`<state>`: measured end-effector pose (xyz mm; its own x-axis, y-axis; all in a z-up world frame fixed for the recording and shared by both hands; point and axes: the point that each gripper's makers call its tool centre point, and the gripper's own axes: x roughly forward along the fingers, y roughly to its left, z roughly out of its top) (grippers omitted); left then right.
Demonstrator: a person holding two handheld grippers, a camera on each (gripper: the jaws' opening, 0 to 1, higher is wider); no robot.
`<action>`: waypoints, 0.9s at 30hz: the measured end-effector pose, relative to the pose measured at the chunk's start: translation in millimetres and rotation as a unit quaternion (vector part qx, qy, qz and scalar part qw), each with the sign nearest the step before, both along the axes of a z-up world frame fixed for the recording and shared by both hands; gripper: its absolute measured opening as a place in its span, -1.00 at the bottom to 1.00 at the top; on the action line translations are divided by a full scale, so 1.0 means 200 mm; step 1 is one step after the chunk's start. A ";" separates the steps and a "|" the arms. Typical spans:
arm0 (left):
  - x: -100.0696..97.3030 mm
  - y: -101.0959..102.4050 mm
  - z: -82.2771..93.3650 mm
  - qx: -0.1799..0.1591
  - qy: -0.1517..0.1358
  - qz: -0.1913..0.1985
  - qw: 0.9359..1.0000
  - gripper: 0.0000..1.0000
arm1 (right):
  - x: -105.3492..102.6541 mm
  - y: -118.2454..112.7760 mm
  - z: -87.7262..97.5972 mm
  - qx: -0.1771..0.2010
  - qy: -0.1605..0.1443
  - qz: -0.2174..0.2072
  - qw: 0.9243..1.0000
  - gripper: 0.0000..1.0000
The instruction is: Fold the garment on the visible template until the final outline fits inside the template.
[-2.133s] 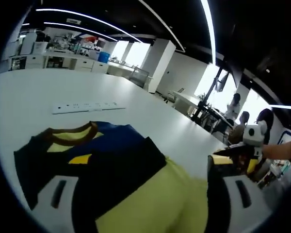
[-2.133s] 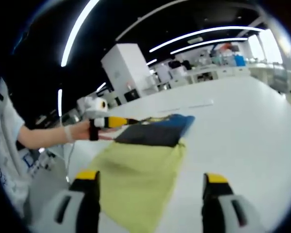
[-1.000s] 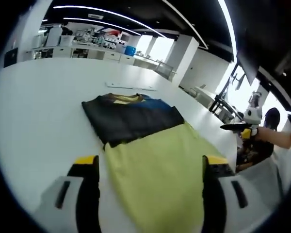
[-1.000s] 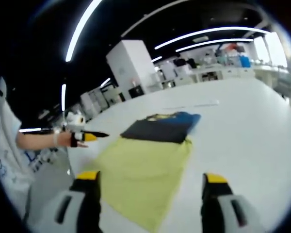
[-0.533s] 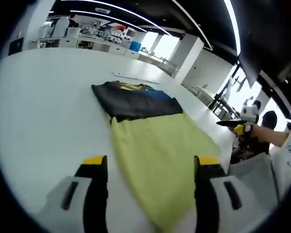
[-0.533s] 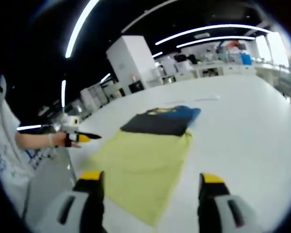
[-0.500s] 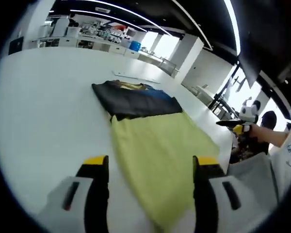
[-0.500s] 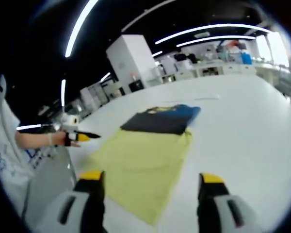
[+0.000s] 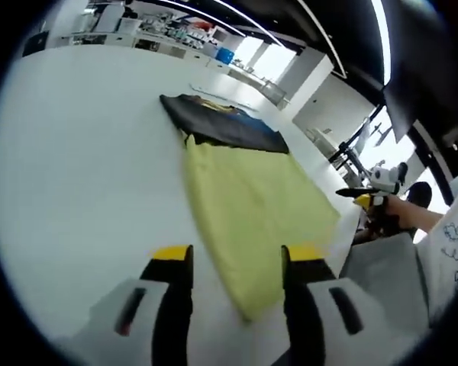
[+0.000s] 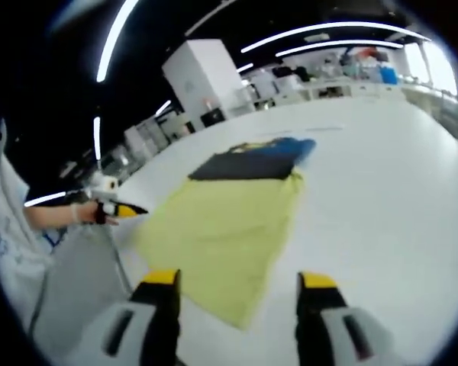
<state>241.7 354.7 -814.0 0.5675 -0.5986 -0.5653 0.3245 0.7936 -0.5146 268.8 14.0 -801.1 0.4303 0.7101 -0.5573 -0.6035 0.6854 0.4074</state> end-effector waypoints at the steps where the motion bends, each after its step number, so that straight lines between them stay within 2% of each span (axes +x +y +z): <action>1: -0.02 -0.02 0.01 0.002 0.002 -0.001 1.000 -0.19 | -0.01 0.00 -0.01 -0.003 0.001 0.000 1.000 0.17; 6: -0.09 0.00 -0.02 0.013 0.015 -0.010 1.000 -0.23 | -0.03 -0.01 -0.05 -0.012 0.009 0.007 1.000 0.10; 9: -0.10 0.07 -0.06 0.018 0.017 -0.018 1.000 -0.25 | -0.04 -0.02 -0.06 -0.021 0.010 0.008 1.000 0.07; 12: -0.13 0.07 -0.07 0.026 0.022 -0.027 0.999 -0.33 | -0.05 -0.02 -0.09 -0.027 0.018 0.015 0.999 0.00; 17: -0.18 0.07 -0.09 0.021 0.034 -0.032 0.999 -0.50 | -0.09 0.00 -0.13 -0.035 0.031 0.031 0.998 -0.18; 19: -0.19 0.09 -0.10 0.012 0.043 -0.020 0.999 -0.55 | -0.10 0.01 -0.14 -0.038 0.034 0.029 0.998 -0.20; 20: -0.19 0.09 -0.10 0.004 0.050 -0.013 0.999 -0.57 | -0.08 0.01 -0.13 -0.032 0.020 0.030 0.999 -0.26; 21: -0.20 0.08 -0.10 0.000 0.054 -0.009 0.998 -0.61 | -0.10 0.01 -0.14 -0.031 0.041 0.018 0.999 -0.35; 24: -0.21 0.07 -0.12 -0.002 0.063 -0.010 0.998 -0.73 | -0.10 0.00 -0.14 -0.027 0.048 0.020 0.998 -0.50; 27: -0.21 0.08 -0.13 -0.010 0.067 -0.005 0.998 -0.78 | -0.11 0.00 -0.14 -0.026 0.056 0.019 0.998 -0.61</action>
<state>199.2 369.8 -839.4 0.4810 -0.6167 -0.6232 0.2601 0.7792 -0.5703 246.2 13.6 -828.9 0.3364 0.6939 -0.6366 -0.5826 0.6845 0.4382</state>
